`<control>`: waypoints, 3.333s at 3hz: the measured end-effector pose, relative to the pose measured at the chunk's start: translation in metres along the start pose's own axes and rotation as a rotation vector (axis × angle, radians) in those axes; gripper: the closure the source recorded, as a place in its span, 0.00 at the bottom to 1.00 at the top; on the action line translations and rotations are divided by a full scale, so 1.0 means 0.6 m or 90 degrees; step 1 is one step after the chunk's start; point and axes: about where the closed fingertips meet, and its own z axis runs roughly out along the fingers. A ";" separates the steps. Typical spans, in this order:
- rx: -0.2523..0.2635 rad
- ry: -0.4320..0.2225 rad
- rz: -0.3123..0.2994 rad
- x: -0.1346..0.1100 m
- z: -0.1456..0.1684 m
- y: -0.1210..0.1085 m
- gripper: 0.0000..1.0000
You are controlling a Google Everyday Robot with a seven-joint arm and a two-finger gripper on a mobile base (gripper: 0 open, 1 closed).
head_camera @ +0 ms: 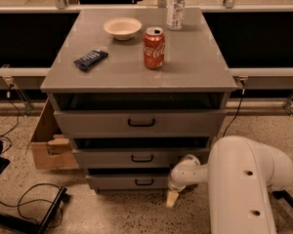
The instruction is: Open bottom drawer
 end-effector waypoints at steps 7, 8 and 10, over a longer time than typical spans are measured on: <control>-0.058 -0.038 0.015 -0.038 0.040 0.031 0.63; -0.058 -0.038 0.015 -0.038 0.039 0.031 0.40; -0.062 -0.037 0.015 -0.038 0.044 0.037 0.00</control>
Offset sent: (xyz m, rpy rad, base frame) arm 0.0165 0.0271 -0.0229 0.0607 0.0386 0.0307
